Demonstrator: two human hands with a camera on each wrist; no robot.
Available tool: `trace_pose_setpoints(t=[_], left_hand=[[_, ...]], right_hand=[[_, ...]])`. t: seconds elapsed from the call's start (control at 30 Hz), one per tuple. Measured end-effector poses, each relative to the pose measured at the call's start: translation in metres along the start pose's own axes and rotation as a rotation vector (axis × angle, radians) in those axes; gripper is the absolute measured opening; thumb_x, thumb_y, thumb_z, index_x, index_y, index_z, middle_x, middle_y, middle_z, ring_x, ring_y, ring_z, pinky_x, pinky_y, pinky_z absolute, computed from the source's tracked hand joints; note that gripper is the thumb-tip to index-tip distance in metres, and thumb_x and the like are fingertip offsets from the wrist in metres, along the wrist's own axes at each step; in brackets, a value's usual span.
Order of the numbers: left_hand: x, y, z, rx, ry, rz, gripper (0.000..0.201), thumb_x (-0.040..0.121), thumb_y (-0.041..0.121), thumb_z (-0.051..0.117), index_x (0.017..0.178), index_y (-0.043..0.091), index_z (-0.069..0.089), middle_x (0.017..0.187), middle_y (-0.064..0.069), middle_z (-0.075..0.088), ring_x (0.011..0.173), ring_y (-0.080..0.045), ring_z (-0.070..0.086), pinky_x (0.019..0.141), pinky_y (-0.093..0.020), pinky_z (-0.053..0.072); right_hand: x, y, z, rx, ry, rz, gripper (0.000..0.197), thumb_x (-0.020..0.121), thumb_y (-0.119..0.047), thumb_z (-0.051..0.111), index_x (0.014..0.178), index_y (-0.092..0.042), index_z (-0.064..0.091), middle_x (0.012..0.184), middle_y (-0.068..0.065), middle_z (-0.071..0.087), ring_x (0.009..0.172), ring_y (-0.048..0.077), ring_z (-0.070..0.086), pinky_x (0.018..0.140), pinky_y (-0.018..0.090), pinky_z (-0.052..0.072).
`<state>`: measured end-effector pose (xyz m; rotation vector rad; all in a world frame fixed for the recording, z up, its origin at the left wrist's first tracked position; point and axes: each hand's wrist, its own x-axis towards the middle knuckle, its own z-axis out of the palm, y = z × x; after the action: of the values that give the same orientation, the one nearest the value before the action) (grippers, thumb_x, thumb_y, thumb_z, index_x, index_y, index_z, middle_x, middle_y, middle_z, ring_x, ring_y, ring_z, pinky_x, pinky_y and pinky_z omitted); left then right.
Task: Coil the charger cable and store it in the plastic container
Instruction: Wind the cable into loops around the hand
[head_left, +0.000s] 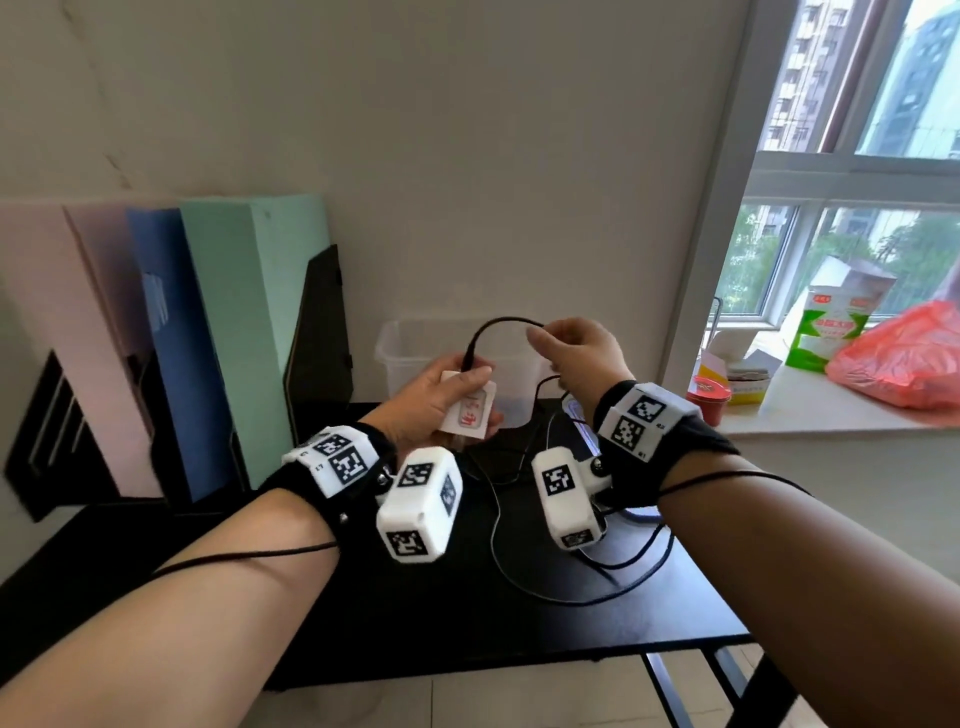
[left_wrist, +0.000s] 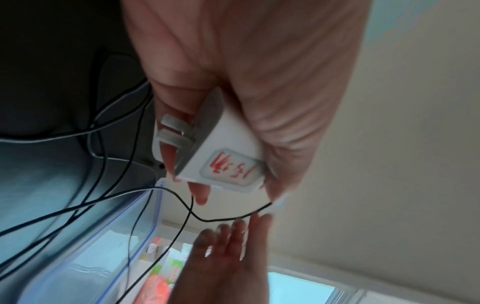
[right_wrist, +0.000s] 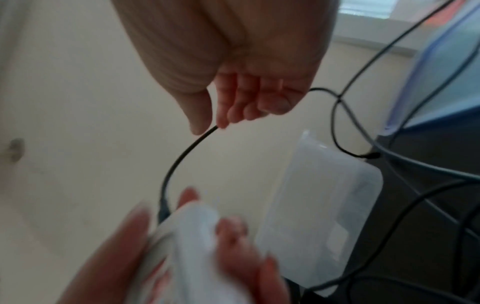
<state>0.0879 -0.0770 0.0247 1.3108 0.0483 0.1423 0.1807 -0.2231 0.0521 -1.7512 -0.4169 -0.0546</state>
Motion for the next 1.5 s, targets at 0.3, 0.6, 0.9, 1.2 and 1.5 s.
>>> trace_pose_setpoints(t=[0.3, 0.6, 0.9, 1.2, 1.5], left_hand=[[-0.009, 0.051, -0.009, -0.323, -0.08, 0.143, 0.034, 0.055, 0.036, 0.08, 0.08, 0.018, 0.065, 0.074, -0.008, 0.069, 0.061, -0.021, 0.067, 0.063, -0.032, 0.057], [-0.008, 0.059, -0.036, -0.27, 0.278, 0.2, 0.031, 0.091, 0.045, 0.048, 0.069, 0.024, 0.053, 0.066, 0.003, 0.074, 0.062, -0.011, 0.069, 0.061, -0.026, 0.05], [-0.007, 0.021, -0.052, -0.237, 0.312, 0.096, 0.03, 0.096, 0.039, 0.04, 0.076, 0.018, 0.05, 0.081, 0.005, 0.077, 0.067, -0.009, 0.072, 0.066, -0.024, 0.052], [-0.01, 0.022, -0.042, 0.023, 0.25, 0.192, 0.027, 0.098, 0.013, 0.04, 0.08, 0.011, 0.06, 0.08, 0.004, 0.076, 0.087, -0.017, 0.063, 0.086, -0.033, 0.049], [0.0, 0.022, -0.036, 0.636, 0.38, 0.228, 0.02, 0.096, 0.006, 0.035, 0.098, 0.013, 0.054, 0.077, 0.002, 0.057, 0.075, -0.013, 0.057, 0.072, -0.026, 0.045]], right_hand=[[0.022, 0.034, 0.008, -0.73, -0.238, -0.026, 0.023, 0.078, -0.024, 0.056, 0.097, -0.033, 0.063, 0.106, -0.009, 0.065, 0.108, 0.017, 0.059, 0.105, 0.043, 0.035], [0.048, -0.012, -0.023, -0.388, 0.15, -0.132, 0.02, 0.09, -0.023, 0.056, 0.102, -0.02, 0.072, 0.104, 0.01, 0.071, 0.099, 0.029, 0.062, 0.087, 0.032, 0.048], [0.03, -0.034, 0.011, -0.651, -0.051, -0.42, 0.034, 0.096, -0.021, 0.044, 0.127, -0.025, 0.059, 0.125, 0.008, 0.063, 0.114, 0.028, 0.058, 0.094, 0.03, 0.045], [0.012, -0.03, 0.046, -1.011, -0.344, -0.475, 0.028, 0.092, -0.027, 0.044, 0.11, -0.035, 0.064, 0.114, -0.004, 0.066, 0.103, 0.022, 0.061, 0.074, 0.028, 0.045], [-0.004, -0.044, 0.055, -0.883, -0.565, -0.613, 0.031, 0.083, -0.002, 0.045, 0.1, -0.023, 0.06, 0.091, -0.006, 0.052, 0.086, 0.02, 0.055, 0.079, 0.038, 0.051]])
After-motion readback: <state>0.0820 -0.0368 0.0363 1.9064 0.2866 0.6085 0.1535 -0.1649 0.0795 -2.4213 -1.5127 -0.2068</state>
